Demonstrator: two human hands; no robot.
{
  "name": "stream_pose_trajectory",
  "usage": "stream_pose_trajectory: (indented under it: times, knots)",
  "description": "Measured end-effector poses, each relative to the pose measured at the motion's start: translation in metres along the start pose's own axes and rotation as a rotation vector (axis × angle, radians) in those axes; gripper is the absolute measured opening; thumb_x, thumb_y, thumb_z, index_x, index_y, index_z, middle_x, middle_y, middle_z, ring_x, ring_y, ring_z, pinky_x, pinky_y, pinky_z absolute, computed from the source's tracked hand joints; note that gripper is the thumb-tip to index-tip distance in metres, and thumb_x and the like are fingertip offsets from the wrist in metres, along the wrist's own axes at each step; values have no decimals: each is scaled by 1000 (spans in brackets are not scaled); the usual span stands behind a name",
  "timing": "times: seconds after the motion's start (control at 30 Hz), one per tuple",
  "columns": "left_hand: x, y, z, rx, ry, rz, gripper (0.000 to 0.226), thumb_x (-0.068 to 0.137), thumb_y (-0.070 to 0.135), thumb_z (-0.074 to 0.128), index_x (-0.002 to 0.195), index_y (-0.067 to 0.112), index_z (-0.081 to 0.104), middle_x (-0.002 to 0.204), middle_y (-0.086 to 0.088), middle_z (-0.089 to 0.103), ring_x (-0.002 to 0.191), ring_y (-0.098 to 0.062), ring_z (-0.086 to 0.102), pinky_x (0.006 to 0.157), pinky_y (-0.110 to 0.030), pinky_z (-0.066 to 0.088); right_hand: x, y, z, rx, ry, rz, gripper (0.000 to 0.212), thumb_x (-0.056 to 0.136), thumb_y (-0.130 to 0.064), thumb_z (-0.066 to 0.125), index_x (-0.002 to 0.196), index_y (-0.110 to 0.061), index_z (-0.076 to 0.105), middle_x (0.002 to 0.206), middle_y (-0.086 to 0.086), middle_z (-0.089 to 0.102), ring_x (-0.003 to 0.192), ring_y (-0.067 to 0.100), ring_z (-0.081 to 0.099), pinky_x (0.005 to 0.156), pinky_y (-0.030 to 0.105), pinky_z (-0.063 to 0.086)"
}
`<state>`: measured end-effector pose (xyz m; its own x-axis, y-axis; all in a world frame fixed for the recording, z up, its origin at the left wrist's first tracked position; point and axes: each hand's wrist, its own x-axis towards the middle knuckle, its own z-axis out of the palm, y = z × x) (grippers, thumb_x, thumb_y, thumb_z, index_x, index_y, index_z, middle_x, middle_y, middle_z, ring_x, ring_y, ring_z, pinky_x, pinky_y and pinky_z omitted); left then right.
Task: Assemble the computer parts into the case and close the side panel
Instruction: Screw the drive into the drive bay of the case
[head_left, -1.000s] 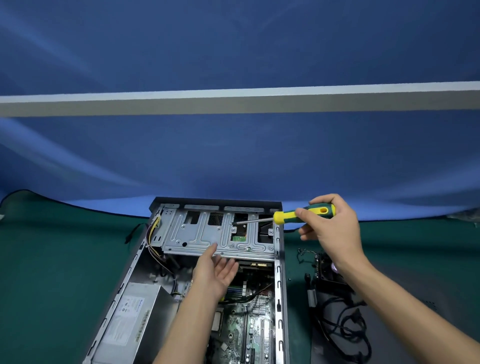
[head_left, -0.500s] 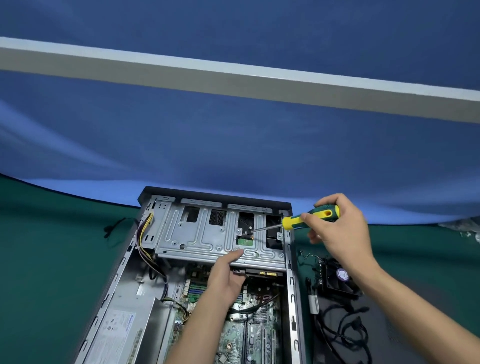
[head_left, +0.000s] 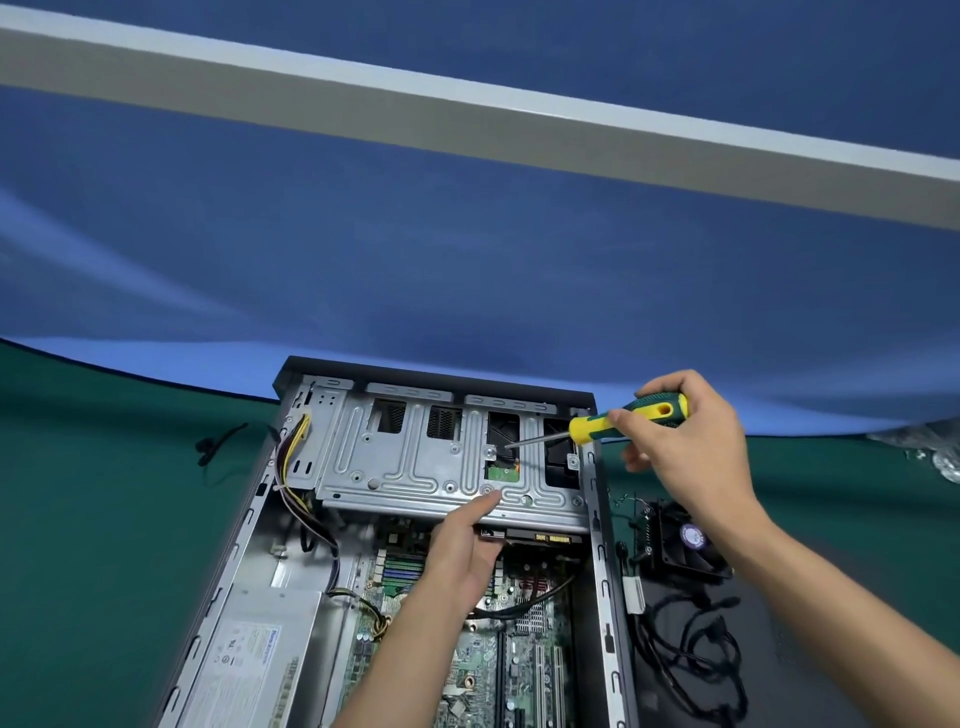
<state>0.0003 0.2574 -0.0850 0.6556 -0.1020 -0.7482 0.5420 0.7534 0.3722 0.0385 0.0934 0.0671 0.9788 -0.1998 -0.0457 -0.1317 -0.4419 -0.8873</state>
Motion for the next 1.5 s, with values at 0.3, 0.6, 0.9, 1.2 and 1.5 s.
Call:
stream_pose_trajectory:
  times: [0.3, 0.6, 0.9, 1.2, 1.5]
  knots:
    - [-2, -1, 1, 11, 18, 12, 15, 83, 4, 65, 97, 4, 60, 144, -16, 38, 132, -36, 34, 113, -44, 27, 0, -3, 3, -40, -17, -18, 23, 81, -13, 75, 91, -15, 54, 68, 6, 67, 43, 14, 62, 44, 22, 50]
    - [-3, -2, 1, 3, 15, 44, 41, 82, 5, 67, 120, -5, 55, 137, -20, 47, 126, -39, 43, 110, -47, 32, 8, -23, 14, -233, -79, -152, 24, 79, -18, 74, 82, -25, 51, 65, -3, 62, 48, 21, 61, 52, 40, 54]
    - [-13, 2, 5, 7, 6, 67, 31, 83, 1, 64, 112, -10, 60, 107, -24, 67, 94, -38, 65, 78, -40, 57, 35, -89, 40, -969, -276, -345, 36, 85, -56, 56, 83, -20, 56, 67, -4, 61, 67, 21, 59, 48, 26, 35]
    - [-12, 5, 5, 30, 25, 86, 32, 80, -3, 66, 110, -11, 58, 112, -26, 64, 104, -39, 60, 94, -44, 48, 34, -120, 57, -935, -586, -147, 23, 95, -35, 49, 95, -12, 42, 76, 8, 63, 58, 27, 64, 62, 37, 54]
    - [-10, 4, 3, 43, 37, 79, 25, 79, -2, 66, 102, -9, 63, 109, -26, 65, 103, -39, 61, 95, -46, 48, 21, -116, 67, -951, -526, -197, 9, 95, -19, 47, 92, -12, 41, 79, 8, 59, 66, 30, 61, 56, 36, 51]
